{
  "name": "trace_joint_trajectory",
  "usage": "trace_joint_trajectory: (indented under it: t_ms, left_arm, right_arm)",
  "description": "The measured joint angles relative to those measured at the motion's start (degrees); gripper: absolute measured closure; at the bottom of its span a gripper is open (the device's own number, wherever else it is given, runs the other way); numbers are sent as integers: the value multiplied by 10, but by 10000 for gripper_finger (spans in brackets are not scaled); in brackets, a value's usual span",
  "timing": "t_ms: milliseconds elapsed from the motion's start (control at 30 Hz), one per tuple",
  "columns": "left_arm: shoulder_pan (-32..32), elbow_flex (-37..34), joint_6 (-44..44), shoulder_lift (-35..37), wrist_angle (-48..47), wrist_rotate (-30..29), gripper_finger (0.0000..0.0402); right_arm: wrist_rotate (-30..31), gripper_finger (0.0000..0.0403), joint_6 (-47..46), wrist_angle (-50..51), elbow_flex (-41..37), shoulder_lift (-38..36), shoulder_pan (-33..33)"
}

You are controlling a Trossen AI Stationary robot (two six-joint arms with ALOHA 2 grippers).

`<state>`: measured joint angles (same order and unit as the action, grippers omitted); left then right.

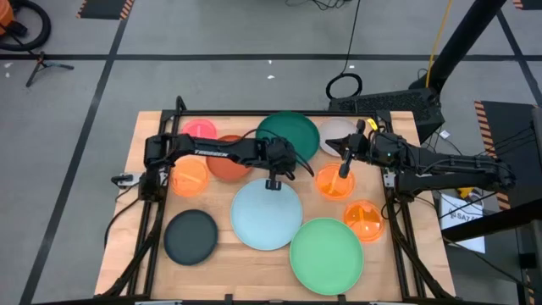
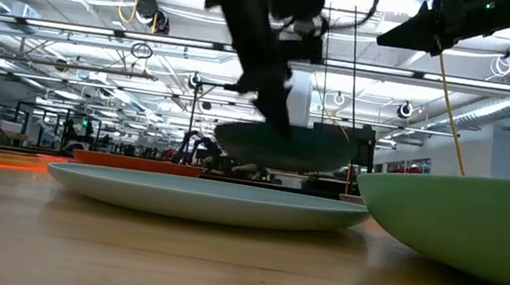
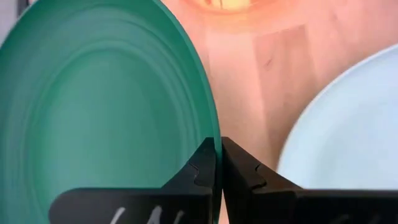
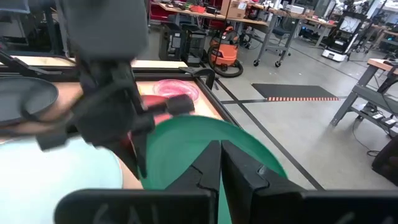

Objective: Stack plastic plates
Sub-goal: Stack the dark green plate on the blue plate

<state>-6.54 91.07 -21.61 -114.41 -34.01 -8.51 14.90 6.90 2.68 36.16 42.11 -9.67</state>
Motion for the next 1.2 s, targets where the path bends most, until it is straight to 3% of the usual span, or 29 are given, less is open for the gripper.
trace_joint_trajectory:
  t_ms: [267,500,900,1200]
  left_arm:
    - [56,86,31,7,-128,0,392]
    - [122,87,94,31,-154,-5,392]
    - [240,86,214,35,-210,-20,392]
    - [332,80,300,35,-237,-86,392]
  right_arm:
    - [-2,394,0,0,0,-2,2]
    - [-104,394,13,-19,0,-21,42]
    - [-105,394,-35,-22,0,-42,116]
    - [-105,394,-47,-52,0,-42,172]
